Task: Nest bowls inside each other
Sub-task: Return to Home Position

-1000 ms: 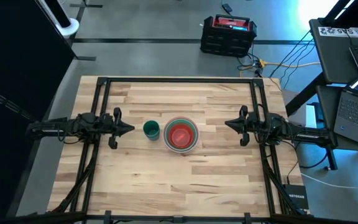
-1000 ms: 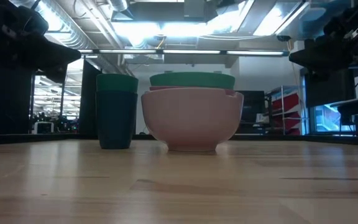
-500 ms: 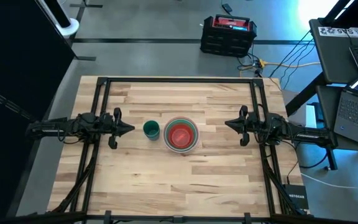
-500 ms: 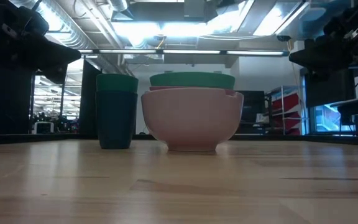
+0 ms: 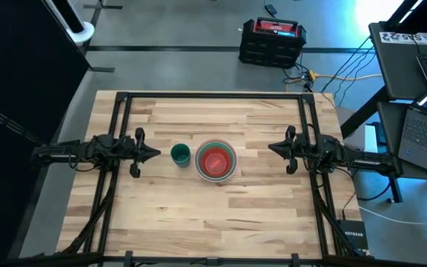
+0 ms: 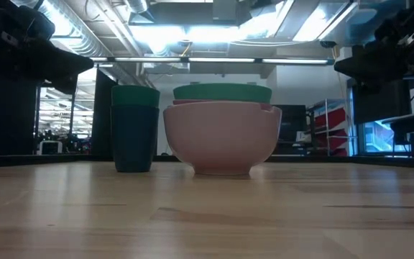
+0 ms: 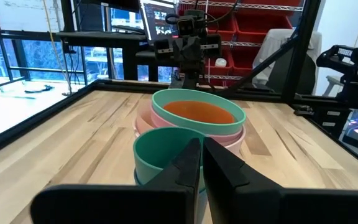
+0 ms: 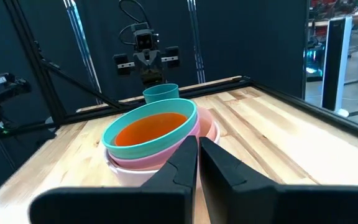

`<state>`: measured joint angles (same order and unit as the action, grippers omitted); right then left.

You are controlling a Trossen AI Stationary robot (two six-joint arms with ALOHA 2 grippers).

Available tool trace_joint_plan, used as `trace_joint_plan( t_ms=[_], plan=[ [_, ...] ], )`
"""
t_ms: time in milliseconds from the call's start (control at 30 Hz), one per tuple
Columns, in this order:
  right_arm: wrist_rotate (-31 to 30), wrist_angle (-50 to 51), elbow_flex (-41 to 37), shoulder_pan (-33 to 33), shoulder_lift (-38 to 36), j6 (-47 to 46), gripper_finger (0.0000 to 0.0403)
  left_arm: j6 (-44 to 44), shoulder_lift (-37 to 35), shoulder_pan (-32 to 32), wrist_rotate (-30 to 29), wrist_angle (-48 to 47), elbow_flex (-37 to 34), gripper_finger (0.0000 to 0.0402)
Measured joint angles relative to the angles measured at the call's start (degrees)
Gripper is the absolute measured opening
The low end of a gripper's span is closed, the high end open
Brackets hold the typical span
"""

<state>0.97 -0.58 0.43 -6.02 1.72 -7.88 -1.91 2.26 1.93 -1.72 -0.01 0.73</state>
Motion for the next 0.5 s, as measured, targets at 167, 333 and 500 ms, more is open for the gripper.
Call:
trace_joint_plan(
  t_ms=[167, 333, 500],
  plan=[
    [-0.4, 0.0, 0.0, 0.0, 0.0, 8.7, 0.0001, 0.0, 0.0, 0.0, 0.0, 0.0, 0.0, 0.0],
    [-0.4, 0.0, 0.0, 0.0, 0.0, 9.7, 0.0001, 0.0, 0.0, 0.0, 0.0, 0.0, 0.0, 0.0],
    [-0.4, 0.0, 0.0, 0.0, 0.0, 9.5, 0.0001, 0.0, 0.0, 0.0, 0.0, 0.0, 0.0, 0.0]
  ],
)
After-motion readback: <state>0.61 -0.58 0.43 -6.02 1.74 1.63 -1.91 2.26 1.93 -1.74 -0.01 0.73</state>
